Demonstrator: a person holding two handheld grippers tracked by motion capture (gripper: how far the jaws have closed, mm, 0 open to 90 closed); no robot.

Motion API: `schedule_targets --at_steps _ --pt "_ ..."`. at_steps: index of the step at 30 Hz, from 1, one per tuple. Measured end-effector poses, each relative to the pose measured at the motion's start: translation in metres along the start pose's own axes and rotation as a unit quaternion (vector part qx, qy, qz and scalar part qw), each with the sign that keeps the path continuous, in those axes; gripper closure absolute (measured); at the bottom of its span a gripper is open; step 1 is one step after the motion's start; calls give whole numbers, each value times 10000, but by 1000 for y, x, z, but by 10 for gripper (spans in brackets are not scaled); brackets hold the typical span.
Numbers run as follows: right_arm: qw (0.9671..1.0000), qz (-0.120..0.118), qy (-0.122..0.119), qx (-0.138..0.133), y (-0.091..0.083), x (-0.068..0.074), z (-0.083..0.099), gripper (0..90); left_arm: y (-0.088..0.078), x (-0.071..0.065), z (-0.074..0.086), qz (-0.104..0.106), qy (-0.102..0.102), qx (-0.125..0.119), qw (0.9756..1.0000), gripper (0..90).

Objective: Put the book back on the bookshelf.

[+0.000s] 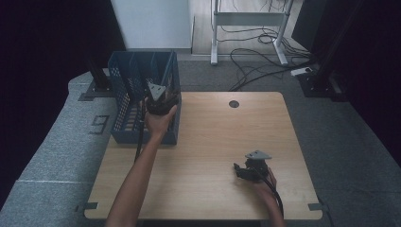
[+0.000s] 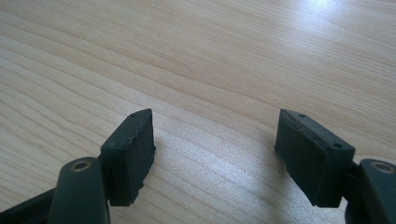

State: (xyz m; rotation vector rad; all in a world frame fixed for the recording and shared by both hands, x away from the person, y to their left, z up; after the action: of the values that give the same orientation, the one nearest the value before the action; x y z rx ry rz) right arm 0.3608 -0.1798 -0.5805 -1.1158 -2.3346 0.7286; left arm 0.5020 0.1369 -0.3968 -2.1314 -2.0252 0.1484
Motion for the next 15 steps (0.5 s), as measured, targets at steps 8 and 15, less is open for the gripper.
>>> schedule_targets --at_steps 8,15 --pt "10000 3 1 0 0 0 0 276 -6 1 2 221 77 171 9996 394" --pt "10000 4 13 -3 0 0 0 276 -14 7 4 526 85 486 9974 365"
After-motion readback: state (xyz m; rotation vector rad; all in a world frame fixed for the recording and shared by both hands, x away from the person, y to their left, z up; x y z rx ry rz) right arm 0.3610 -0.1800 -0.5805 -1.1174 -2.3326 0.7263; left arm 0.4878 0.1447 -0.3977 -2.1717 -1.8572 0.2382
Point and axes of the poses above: each handheld gripper's, and its own axes: y roughly forward along the jaws, z roughly out of its underside, x roughly to its left, the point moved 4 cm from there along y, roughly forward along the jaws, and after that the axes turned 14 degrees about -z, right-handed, at the moved point
